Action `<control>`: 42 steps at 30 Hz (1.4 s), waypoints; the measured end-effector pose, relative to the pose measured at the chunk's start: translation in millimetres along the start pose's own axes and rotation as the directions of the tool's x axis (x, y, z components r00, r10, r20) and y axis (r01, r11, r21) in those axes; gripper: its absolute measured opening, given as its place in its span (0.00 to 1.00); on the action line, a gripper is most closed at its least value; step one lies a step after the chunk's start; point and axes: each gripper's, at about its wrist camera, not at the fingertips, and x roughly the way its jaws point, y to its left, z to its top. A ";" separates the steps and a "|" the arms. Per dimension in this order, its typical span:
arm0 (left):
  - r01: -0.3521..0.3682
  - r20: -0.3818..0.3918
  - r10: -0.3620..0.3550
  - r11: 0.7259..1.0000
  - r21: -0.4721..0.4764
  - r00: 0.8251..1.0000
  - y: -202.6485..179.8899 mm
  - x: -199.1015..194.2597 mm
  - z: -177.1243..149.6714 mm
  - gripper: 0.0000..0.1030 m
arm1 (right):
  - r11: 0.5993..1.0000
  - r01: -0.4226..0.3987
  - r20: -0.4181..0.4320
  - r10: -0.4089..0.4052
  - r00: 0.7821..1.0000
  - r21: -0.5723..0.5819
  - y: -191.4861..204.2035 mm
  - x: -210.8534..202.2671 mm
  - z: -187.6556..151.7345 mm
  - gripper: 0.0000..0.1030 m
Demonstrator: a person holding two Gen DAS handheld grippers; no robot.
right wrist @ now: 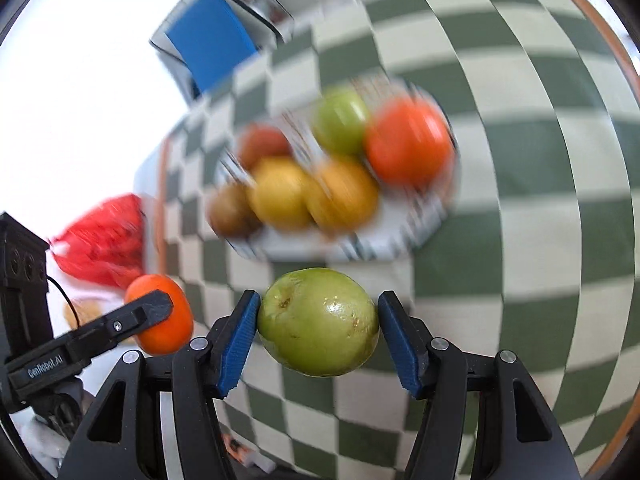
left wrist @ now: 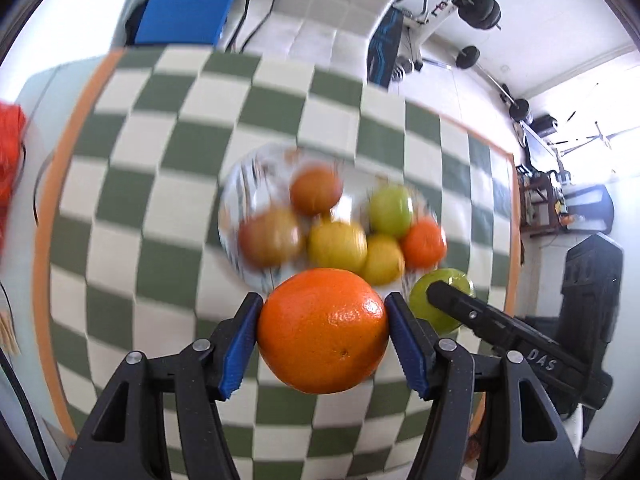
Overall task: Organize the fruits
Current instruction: 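Carry the orange and green apple onto the plate and open both tools, then lift both open tools away from the plate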
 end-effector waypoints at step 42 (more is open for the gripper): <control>-0.239 0.068 0.234 0.968 0.077 0.970 23.2 29.0 34.4 0.85 | 0.900 0.405 0.071 -0.399 0.914 -0.161 46.0 19.6 67.3 0.95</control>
